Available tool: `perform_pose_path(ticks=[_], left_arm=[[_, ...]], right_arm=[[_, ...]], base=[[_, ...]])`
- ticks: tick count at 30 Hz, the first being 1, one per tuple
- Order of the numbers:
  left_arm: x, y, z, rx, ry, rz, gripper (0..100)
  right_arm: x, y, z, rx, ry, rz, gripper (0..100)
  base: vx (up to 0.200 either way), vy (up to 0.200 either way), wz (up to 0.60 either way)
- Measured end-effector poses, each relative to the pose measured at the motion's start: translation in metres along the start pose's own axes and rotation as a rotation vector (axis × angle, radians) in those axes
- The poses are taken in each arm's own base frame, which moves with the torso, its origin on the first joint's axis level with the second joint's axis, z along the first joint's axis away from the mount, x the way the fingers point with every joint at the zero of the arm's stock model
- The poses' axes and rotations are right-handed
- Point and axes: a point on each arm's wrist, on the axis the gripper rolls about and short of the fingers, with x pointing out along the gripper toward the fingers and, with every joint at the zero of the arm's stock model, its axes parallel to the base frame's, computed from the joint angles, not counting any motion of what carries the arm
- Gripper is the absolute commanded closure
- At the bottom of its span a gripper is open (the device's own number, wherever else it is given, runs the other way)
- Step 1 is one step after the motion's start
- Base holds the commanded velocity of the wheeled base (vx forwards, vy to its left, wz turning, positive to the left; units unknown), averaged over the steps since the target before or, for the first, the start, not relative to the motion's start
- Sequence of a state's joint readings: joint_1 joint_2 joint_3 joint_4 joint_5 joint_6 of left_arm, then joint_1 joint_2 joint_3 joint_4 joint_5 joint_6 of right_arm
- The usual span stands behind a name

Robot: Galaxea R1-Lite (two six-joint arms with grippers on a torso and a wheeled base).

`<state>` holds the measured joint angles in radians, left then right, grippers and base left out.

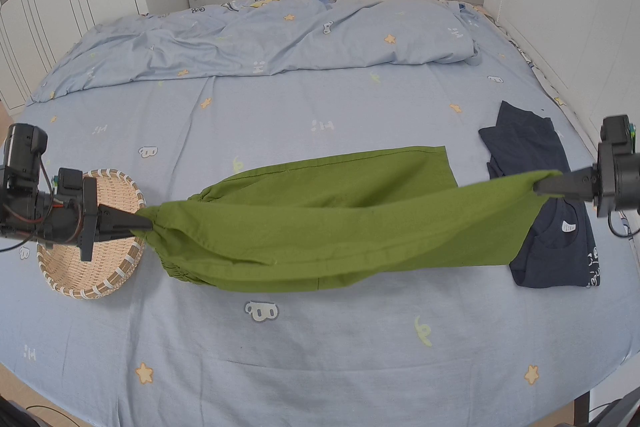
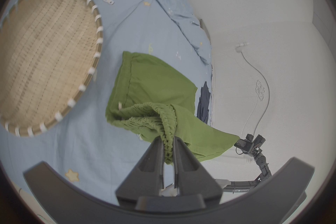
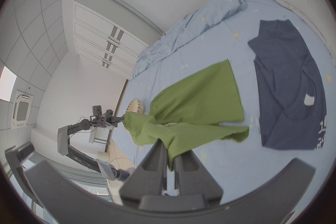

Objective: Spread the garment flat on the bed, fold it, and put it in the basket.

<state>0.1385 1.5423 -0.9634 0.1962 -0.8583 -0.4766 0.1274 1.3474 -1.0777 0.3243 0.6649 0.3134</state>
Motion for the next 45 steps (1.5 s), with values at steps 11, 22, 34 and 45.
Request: perform_pose_path(ticks=[11,22,34,45], left_arm=[[0.029,0.001,0.067,0.002,-0.031,-0.019,100],[0.054,0.016,0.106,-0.013,-0.045,-0.023,100],[0.069,0.027,0.115,-0.025,-0.032,-0.020,100],[0.076,0.028,0.113,-0.028,-0.011,-0.021,100]], right_arm=[[0.025,-0.002,0.068,0.010,-0.051,-0.015,100],[0.051,-0.013,0.108,0.029,-0.071,-0.047,100],[0.061,-0.014,0.070,0.075,0.080,-0.071,100],[0.016,0.036,0.003,0.045,0.146,0.019,100]], base=[[0.000,0.000,0.00],[0.000,0.000,0.00],[0.000,0.000,0.00],[0.000,0.000,0.00]])
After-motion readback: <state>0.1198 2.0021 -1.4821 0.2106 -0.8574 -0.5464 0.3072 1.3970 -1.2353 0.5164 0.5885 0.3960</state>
